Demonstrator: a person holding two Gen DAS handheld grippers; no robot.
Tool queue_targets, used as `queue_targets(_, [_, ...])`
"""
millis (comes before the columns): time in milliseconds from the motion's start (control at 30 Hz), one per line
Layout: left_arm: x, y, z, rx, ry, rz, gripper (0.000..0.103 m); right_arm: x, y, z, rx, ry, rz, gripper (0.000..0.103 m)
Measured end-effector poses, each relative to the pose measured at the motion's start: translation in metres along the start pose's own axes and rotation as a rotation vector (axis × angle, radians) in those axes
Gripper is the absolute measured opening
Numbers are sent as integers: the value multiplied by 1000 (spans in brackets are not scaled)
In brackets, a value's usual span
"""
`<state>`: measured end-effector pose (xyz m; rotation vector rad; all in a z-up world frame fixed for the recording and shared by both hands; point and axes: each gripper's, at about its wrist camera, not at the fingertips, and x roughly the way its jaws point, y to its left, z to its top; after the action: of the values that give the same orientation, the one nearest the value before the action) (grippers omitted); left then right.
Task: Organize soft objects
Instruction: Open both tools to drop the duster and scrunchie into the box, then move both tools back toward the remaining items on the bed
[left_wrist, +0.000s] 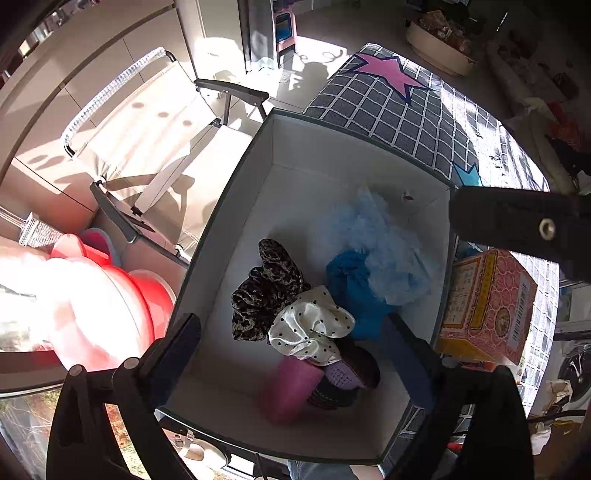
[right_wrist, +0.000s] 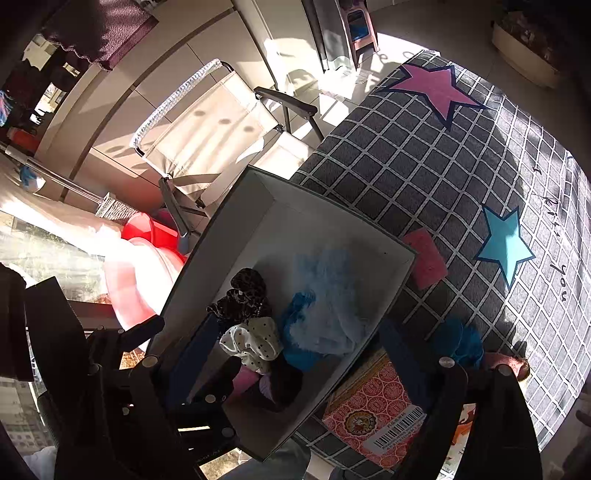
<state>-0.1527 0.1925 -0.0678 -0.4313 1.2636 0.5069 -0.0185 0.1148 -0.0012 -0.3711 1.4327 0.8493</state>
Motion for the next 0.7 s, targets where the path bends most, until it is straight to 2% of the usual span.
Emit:
queue_targets(133, [4, 7, 4, -69, 19, -92, 103, -21, -20, 0, 35, -46, -3, 103])
queue_targets(233, [3, 4, 10, -107, 47, -159, 103, -34, -53, -1, 103, -60, -34, 103])
queue_targets(367, [-3, -9, 17, -81, 49, -167, 103, -43, -111, -12, 225, -49, -101, 103])
queue_targets(533, [-9, -22, 20, -71, 72, -203, 103, -36, -176, -37, 362, 8, -164, 103])
queue_targets(700, [-17, -43, 23, -28, 80, -190, 103, -23, -225, -71, 489, 54, -165, 103])
